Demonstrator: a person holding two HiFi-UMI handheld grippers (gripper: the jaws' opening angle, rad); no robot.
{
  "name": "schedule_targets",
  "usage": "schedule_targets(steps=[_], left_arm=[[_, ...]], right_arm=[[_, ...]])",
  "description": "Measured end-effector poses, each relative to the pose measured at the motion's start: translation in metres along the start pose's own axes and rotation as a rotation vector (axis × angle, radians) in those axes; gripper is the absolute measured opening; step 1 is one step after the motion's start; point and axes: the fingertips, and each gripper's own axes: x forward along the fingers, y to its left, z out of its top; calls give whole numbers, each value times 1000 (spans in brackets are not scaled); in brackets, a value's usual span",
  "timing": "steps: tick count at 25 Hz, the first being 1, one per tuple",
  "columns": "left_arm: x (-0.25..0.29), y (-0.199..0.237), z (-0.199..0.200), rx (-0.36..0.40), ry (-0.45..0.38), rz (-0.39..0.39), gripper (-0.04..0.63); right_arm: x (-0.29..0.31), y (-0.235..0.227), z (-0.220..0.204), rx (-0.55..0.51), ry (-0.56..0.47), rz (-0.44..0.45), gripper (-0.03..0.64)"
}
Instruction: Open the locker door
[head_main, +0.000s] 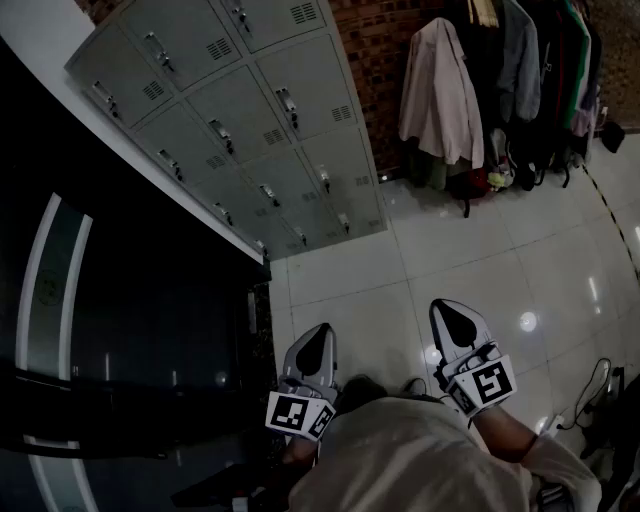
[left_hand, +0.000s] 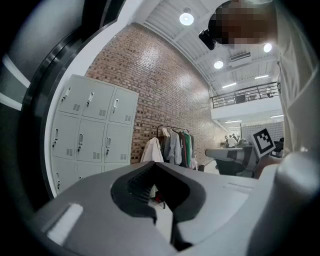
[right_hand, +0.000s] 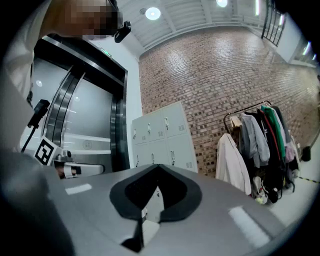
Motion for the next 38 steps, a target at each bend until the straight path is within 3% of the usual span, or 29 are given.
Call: schedule_targets(steps=[7, 14, 23, 29, 34, 36, 38], left_arm=[[36, 8, -15, -12, 2, -37, 4], [80, 63, -59, -7, -10, -25, 4], [166, 214, -89, 21, -35, -13, 5], [220, 331, -112, 67, 0, 19, 155], [250, 393, -133, 34, 94, -26, 75], [264, 411, -140, 28, 96, -33, 69], [279, 429, -142, 30, 49, -28, 69]], right_arm=[[20, -23, -20, 19, 43, 7, 2], [92, -53, -47, -15, 13, 21, 2], [266, -79, -89, -22, 73, 31, 2], [404, -93, -108, -44, 39, 59, 2], [489, -99, -127, -40, 8, 70, 2], [511, -105, -138, -39, 32, 66, 2], [532, -112, -139, -34, 1, 65, 2]])
